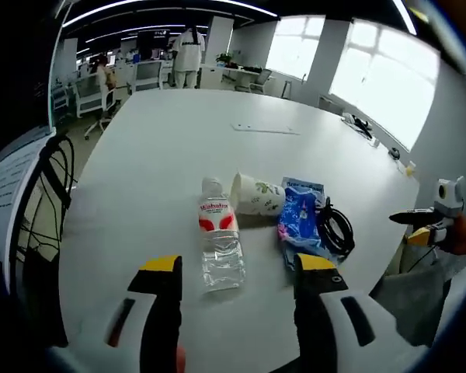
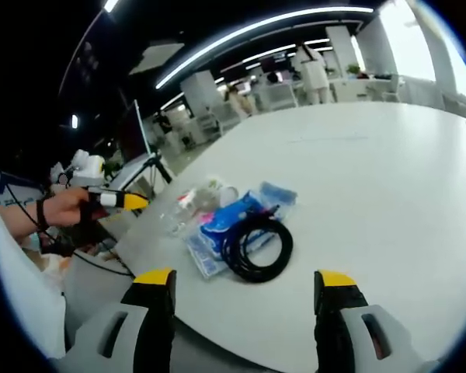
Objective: Arrange the tabletop items into an orderly group along one side of the table until the central work area is clear of visible clutter.
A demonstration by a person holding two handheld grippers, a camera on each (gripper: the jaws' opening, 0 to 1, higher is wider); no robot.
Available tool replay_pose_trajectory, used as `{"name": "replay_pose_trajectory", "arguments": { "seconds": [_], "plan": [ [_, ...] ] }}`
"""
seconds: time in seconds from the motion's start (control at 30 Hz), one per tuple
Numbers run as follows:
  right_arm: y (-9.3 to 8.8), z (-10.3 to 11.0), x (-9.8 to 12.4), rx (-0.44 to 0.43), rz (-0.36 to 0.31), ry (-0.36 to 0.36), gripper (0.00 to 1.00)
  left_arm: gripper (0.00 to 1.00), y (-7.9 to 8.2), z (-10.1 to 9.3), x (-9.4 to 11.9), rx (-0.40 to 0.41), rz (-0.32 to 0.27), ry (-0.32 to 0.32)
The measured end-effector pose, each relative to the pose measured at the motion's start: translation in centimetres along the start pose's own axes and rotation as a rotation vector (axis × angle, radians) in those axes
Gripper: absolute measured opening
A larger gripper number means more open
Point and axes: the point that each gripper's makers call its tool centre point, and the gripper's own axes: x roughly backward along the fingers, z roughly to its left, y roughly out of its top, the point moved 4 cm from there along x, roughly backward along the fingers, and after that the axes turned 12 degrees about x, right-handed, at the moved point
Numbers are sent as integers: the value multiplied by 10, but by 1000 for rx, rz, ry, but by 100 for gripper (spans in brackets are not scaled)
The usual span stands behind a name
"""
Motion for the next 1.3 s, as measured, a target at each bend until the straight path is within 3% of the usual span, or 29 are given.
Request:
{"name": "replay_pose_trajectory", "arguments": {
  "seconds": [0.67,1.1,1.3],
  "plan": [
    [8,-12,4,20,3,-1,73,58,-4,1,-43,74,62,46],
    [7,-9,3,15,1,2,73,54,-12,0,-64,73,111,72],
    [8,-9,0,12,-2,9,73,36,-16,16,-65,97,137,144]
  ]
}}
